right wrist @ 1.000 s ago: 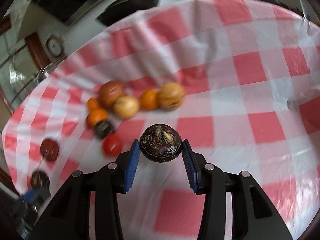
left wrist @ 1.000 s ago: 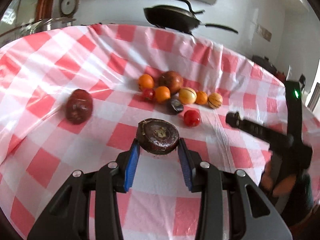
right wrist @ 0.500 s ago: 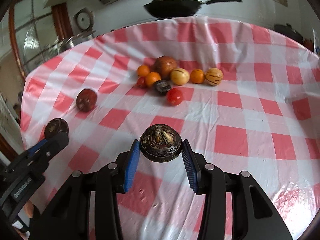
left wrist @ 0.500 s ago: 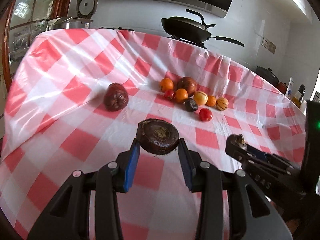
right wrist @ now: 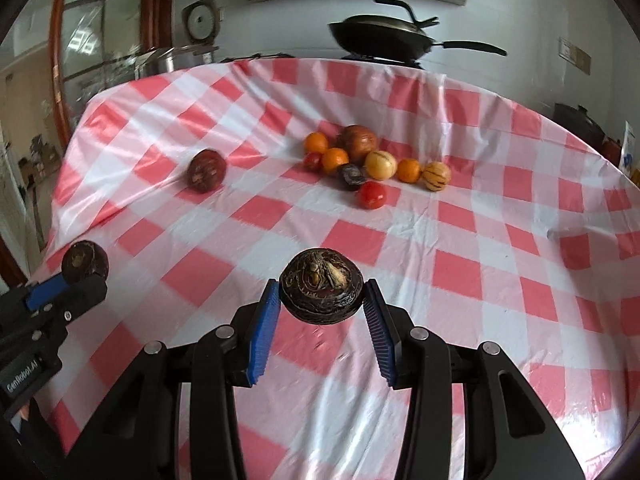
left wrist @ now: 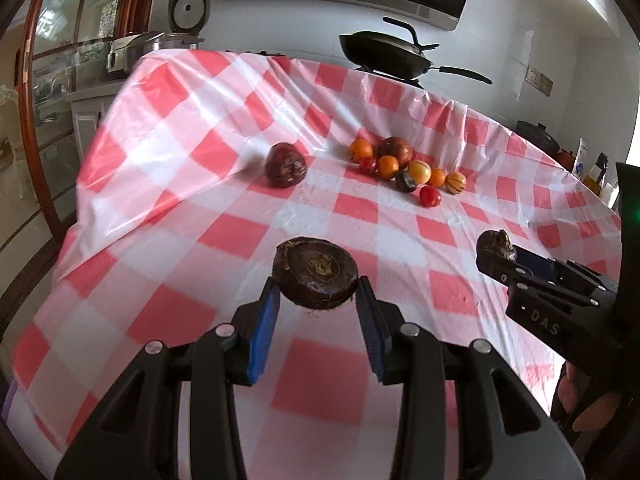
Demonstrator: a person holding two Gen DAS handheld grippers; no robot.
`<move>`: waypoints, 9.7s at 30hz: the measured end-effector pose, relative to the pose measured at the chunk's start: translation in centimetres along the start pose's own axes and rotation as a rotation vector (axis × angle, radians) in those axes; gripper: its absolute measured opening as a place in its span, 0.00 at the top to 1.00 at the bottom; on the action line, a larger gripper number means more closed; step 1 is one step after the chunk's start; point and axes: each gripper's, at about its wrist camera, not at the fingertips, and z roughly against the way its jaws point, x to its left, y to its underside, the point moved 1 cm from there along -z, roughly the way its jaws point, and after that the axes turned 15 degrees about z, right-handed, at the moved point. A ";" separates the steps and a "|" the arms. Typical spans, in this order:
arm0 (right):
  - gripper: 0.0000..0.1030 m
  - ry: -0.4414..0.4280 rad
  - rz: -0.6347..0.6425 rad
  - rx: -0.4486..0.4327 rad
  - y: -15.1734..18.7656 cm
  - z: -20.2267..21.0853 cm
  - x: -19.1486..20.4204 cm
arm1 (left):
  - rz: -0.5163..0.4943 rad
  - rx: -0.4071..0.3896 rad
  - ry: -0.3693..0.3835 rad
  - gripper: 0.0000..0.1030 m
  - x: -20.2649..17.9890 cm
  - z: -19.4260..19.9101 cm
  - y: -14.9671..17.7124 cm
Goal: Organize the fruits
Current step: 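Carry both mangosteens in the tools over the white box, then open the right tool to drop its mangosteen while the left tool releases its mangosteen, then swing both open tools back over the fruits on the table, then grasp the large dark red fruit with the left tool while the right tool grasps a red tomato, then carry the dark red fruit and tomato in both tools over the white box, then open the left tool to drop the dark red fruit while the right tool drops the tomato, then swing both open tools back over the fruits on the table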
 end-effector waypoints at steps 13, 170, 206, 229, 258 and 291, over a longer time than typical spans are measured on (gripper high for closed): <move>0.58 -0.048 0.194 -0.002 -0.3 2.5 8.4 | 0.034 -0.027 -0.065 0.62 6.2 4.2 1.2; 0.68 -0.371 -0.277 -0.082 0.8 0.9 -0.7 | -0.018 -0.143 -0.035 0.46 0.0 1.1 -4.1; 0.68 -0.688 0.453 -0.052 1.7 9.2 27.3 | 0.190 -0.114 -0.402 0.46 21.9 14.8 5.5; 0.68 -0.730 0.997 0.328 10.9 1.1 44.3 | 0.482 0.264 -0.627 0.46 34.8 6.8 13.4; 0.44 -0.747 0.931 0.247 9.4 3.5 41.9 | 0.501 0.243 -0.694 0.21 35.8 6.3 11.5; 0.16 0.000 -0.332 0.027 2.0 -6.7 -19.3 | 0.110 -0.001 0.090 0.02 -14.5 -18.6 -9.1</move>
